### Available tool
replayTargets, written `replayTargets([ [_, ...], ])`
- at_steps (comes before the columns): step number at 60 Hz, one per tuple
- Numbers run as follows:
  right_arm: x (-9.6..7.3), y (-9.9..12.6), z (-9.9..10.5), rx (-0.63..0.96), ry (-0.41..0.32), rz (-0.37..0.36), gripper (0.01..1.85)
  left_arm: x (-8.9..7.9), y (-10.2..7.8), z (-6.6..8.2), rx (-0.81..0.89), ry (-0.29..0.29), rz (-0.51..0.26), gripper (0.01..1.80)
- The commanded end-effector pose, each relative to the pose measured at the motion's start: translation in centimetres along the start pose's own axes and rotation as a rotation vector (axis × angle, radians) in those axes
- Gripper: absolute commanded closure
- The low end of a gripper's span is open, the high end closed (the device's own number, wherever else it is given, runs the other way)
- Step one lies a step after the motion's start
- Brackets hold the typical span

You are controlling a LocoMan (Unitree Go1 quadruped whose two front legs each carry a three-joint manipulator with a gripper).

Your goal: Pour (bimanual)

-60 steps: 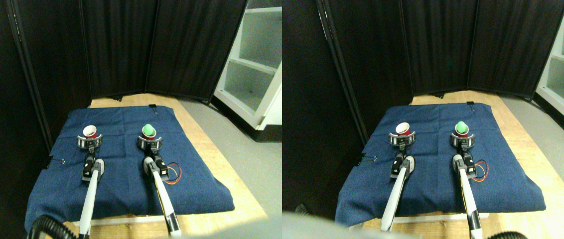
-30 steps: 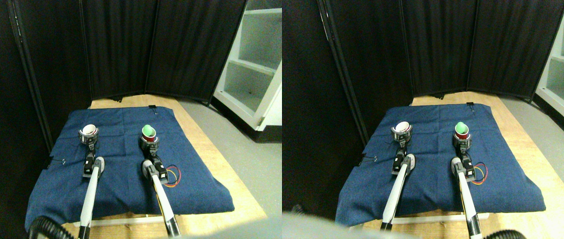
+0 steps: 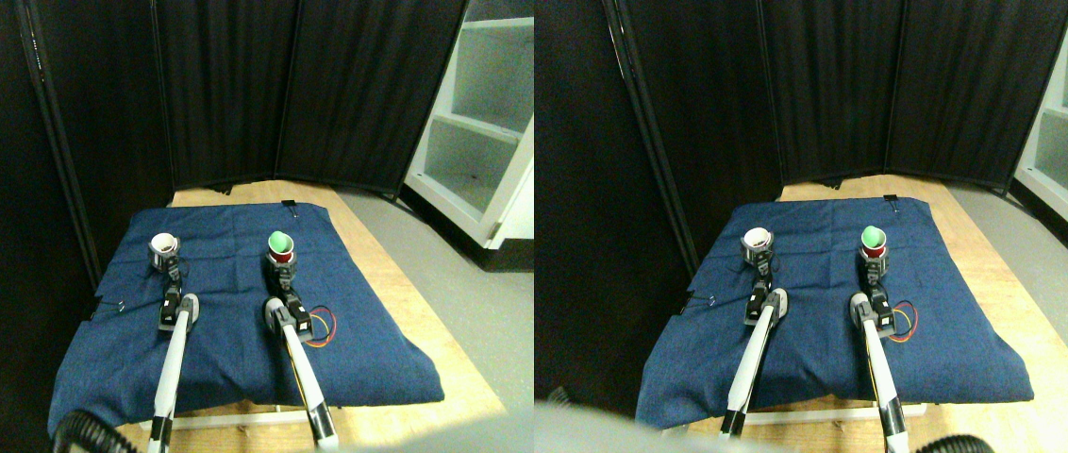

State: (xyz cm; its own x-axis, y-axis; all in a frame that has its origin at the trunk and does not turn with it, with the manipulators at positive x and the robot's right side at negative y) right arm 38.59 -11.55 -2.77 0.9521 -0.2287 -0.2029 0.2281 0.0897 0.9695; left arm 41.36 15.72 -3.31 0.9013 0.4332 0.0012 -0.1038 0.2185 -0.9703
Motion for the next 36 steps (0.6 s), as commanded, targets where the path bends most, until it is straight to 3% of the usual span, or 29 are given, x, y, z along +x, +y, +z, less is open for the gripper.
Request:
replayTargets([
  [1, 0.2, 0.4, 0.0, 0.004, 0.011, 0.044, 1.53, -0.6, 0.8, -1.4, 0.013, 0.025, 0.006, 1.48],
  [16, 0.1, 1.2, 0.5, -0.011, 0.015, 0.08, 1.53, -1.5, -0.4, -1.7, 0.002, 0.063, 0.003, 1.48],
  [36, -0.8, 4.6, 1.2, -0.054, 0.009, 0.102, 1.53, -2.2, -4.1, -2.1, 0.033, 0.193, -0.021, 1.48],
])
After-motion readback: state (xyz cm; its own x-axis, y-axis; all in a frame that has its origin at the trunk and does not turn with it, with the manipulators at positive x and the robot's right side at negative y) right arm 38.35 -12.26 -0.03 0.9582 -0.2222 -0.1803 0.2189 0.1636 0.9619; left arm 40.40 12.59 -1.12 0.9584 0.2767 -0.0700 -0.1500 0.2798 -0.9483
